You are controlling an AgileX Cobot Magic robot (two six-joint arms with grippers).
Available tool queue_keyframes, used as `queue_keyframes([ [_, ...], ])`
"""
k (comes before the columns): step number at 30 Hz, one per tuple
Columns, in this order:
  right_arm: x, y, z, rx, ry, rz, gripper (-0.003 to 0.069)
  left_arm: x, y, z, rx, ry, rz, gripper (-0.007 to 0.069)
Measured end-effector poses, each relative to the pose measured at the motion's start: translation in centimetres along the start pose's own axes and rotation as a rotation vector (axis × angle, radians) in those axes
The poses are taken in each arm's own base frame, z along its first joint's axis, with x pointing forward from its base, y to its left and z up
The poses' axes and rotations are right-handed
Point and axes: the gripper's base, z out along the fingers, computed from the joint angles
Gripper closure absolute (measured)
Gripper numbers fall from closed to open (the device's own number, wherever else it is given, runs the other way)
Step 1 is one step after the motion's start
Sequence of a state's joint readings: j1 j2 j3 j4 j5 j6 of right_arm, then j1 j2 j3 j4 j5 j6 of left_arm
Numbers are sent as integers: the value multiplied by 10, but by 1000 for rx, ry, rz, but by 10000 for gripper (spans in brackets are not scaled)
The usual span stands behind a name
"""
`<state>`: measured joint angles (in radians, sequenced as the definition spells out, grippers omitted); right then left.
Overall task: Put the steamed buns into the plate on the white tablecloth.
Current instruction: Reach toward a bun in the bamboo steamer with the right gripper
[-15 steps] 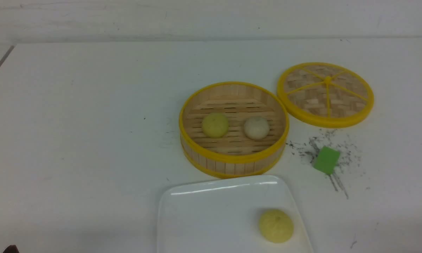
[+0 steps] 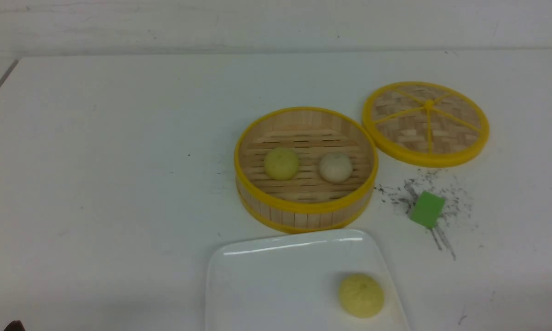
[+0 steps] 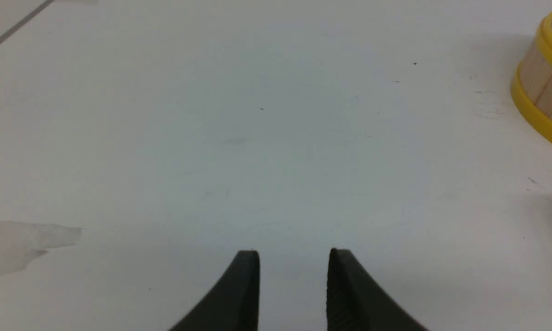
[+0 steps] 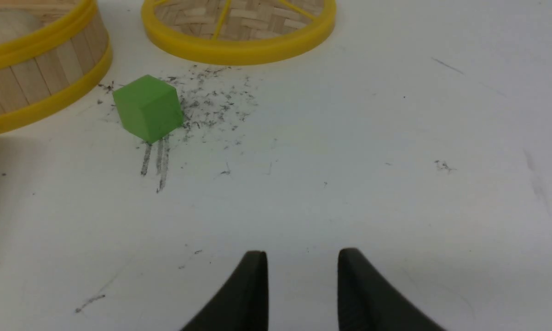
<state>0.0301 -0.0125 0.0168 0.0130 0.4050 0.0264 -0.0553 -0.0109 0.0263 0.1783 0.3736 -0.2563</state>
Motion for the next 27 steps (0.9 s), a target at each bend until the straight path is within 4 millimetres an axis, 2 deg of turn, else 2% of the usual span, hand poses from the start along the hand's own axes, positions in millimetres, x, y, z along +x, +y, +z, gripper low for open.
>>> queue_keyframes([
  [22, 0, 0, 0, 0, 0, 0, 419, 0, 1, 0, -7, -1, 17, 384],
  [25, 0, 0, 0, 0, 0, 0, 419, 0, -1, 0, 7, 3, -96, 384],
  [26, 0, 0, 0, -4, -2, 16, 419, 0, -4, 0, 41, 11, -287, 384],
  [27, 0, 1, 0, -15, -5, 57, 419, 1, -6, 0, 62, 20, -389, 384],
])
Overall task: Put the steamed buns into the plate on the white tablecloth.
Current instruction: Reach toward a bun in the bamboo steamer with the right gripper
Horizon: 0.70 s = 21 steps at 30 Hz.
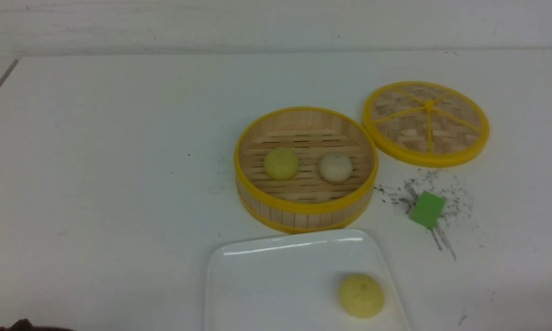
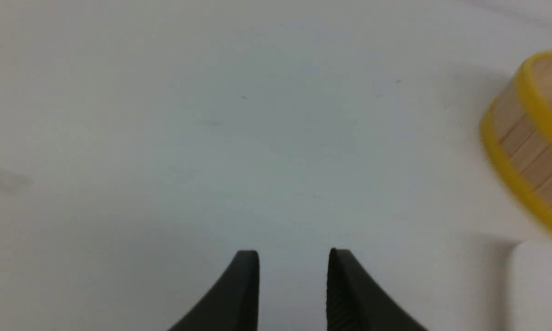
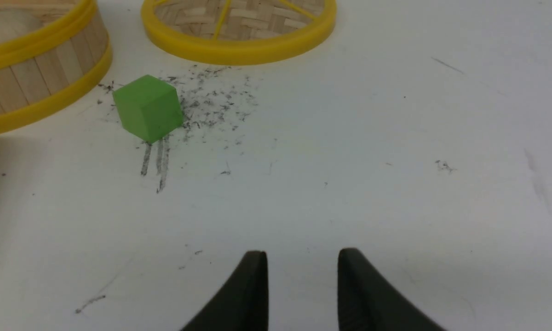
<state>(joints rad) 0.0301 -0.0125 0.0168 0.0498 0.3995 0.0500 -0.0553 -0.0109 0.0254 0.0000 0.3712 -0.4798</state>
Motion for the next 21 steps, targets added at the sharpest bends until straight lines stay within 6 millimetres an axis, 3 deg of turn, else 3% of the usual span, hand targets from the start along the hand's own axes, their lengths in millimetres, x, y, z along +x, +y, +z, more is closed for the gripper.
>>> queue_keyframes([
  [4, -2, 8, 0, -102, -26, 409, 419, 4, -9, -1, 86, 73, -577, 384],
  [7, -6, 12, 0, -154, -45, 604, 419, 5, -12, -1, 105, 102, -762, 384],
  [12, -9, 14, -1, -194, -55, 746, 419, 6, -12, -1, 106, 112, -828, 384],
  [19, -14, 13, -2, -196, -96, 753, 421, 4, -11, 0, 107, 82, -790, 386],
  [21, -28, 13, -8, -199, -161, 698, 444, 4, -11, 0, 103, 82, -774, 401],
])
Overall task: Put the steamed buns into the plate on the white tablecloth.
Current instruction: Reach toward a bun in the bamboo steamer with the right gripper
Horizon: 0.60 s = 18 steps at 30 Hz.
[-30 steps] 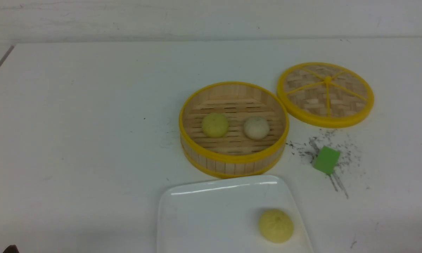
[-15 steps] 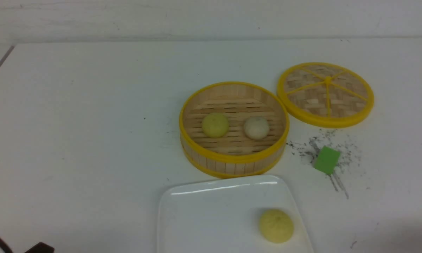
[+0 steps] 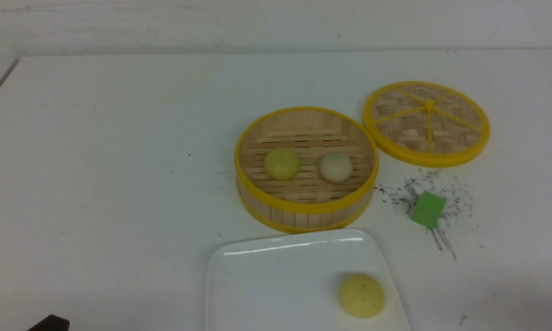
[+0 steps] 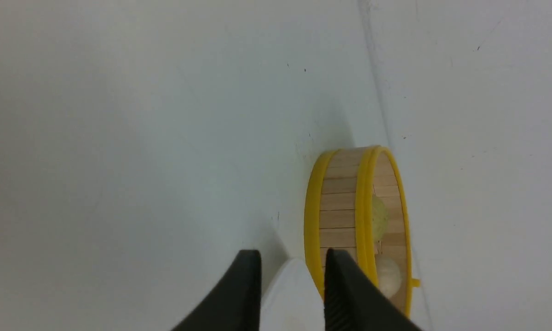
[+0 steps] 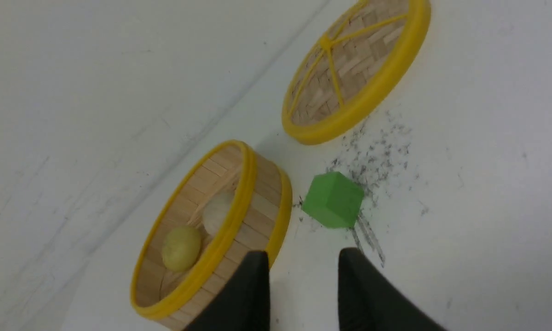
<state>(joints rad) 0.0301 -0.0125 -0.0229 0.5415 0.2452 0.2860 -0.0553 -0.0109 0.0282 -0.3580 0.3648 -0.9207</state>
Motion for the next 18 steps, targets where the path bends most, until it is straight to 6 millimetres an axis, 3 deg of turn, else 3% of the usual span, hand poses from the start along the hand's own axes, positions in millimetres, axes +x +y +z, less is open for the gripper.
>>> queue_keyframes([
  [3, -35, 35, -11, -55, -103, -191, 559, -1, -12, -7, -13, 25, 84, 475],
  [4, -37, 37, -11, -49, -103, -214, 568, -2, -14, -8, -12, 26, 96, 487],
  [6, -59, 60, -12, -18, -87, -361, 659, -6, -37, -21, 6, 32, 225, 559],
  [9, -77, 74, 1, 101, 60, -483, 671, -12, -61, -34, -73, 83, 369, 619],
  [12, -83, 75, 26, 262, 322, -507, 667, -14, -69, -33, -248, 202, 437, 622],
  [18, -68, 49, 93, 477, 751, -464, 662, -16, -70, -9, -499, 451, 556, 622],
])
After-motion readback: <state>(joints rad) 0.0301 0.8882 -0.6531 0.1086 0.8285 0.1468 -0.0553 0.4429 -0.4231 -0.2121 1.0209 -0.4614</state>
